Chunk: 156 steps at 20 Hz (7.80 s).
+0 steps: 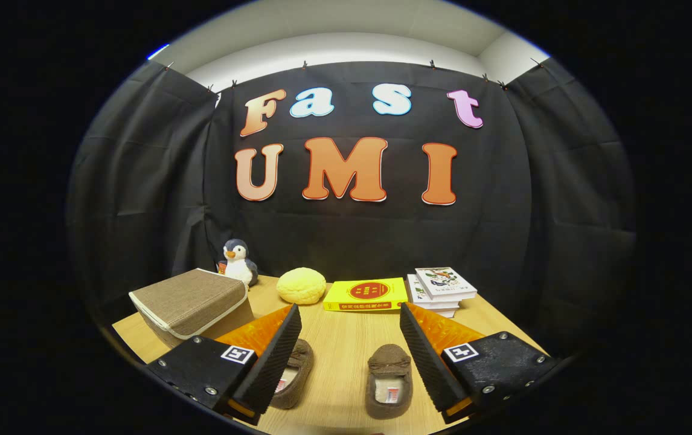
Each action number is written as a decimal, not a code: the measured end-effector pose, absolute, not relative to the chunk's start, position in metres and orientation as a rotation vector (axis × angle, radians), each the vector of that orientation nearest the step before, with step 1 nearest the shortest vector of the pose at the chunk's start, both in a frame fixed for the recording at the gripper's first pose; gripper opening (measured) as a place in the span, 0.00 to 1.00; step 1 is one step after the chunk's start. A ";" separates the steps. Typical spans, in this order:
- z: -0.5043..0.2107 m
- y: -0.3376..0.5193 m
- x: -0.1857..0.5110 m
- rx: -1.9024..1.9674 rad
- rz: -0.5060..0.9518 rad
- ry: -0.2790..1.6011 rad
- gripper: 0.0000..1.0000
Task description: Open the storage box then place both shoes into the box .Put the left shoe in first, then the right shoe, with the right side of both shoes facing outward in a uniform manner.
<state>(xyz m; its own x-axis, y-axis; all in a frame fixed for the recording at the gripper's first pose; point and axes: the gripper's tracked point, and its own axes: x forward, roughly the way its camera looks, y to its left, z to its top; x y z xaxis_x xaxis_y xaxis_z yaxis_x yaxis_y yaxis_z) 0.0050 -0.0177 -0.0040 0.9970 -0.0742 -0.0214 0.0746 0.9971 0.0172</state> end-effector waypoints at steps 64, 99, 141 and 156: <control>-0.120 0.263 0.106 1.404 0.765 0.728 0.68; 0.079 0.388 0.108 0.951 0.849 0.551 0.01; 0.016 0.312 0.118 0.498 0.388 0.493 0.98; -0.075 0.101 0.068 0.259 0.044 0.523 0.98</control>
<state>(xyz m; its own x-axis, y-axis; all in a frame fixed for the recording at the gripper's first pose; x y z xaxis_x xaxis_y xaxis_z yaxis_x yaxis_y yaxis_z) 0.0677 0.1014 -0.0752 0.8660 0.1073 -0.4884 0.0246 0.9664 0.2559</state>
